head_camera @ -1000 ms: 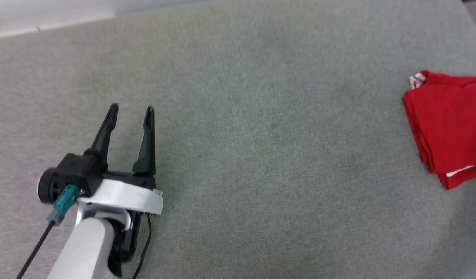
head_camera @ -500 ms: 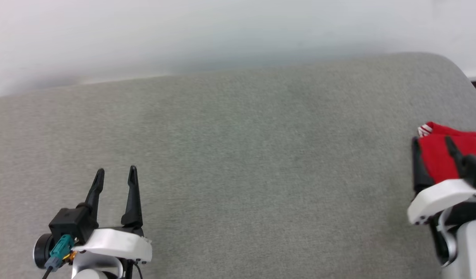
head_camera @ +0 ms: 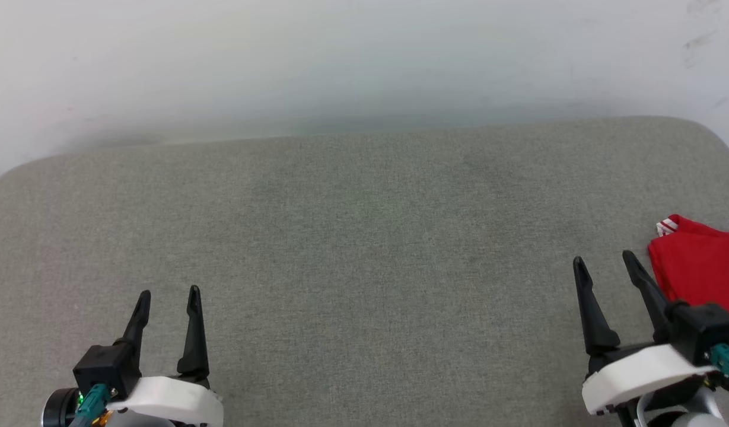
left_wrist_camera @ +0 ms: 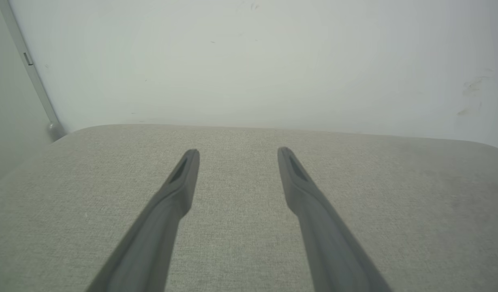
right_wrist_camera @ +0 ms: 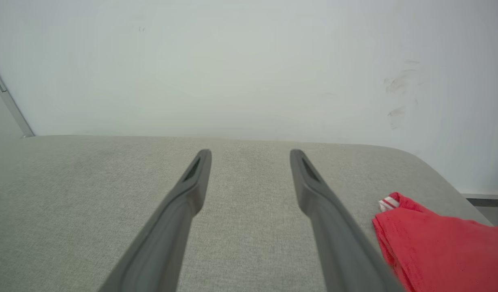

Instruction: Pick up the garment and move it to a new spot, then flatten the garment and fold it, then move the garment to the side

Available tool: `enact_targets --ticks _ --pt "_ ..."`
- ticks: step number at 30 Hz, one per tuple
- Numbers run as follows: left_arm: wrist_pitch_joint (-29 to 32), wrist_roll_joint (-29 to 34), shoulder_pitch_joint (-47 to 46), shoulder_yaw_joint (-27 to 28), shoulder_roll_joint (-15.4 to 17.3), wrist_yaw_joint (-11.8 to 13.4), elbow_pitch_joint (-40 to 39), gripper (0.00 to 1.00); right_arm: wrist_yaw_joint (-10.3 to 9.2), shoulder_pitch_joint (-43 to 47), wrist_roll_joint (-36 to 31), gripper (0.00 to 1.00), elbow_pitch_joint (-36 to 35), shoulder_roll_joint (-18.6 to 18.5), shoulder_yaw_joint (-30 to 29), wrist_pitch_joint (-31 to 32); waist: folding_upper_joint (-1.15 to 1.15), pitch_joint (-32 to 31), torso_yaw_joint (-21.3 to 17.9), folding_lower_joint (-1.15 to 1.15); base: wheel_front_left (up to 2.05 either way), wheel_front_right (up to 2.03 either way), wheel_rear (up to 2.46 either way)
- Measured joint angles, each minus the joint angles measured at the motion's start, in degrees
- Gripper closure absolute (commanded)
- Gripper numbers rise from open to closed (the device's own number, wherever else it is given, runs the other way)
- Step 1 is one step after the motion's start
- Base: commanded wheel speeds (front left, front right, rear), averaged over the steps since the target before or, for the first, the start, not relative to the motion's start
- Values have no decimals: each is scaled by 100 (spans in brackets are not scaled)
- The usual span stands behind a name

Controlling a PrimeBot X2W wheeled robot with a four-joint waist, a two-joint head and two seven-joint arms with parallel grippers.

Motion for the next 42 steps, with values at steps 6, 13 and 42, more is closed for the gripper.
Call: enact_targets --ticks 6,13,42 --pt "8 -2 246 -49 1 47 -2 0 0 560 85 0 -437 30 -25 216 0 -231 -16 0 0 0 0" --pt "63 -3 369 -152 -27 62 -31 0 0 765 108 0 -738 36 7 370 0 -340 -56 0 0 0 0" --pt "198 -297 413 -230 -111 67 62 100 0 865 580 100 -731 37 82 452 0 -294 -50 0 0 0 0"
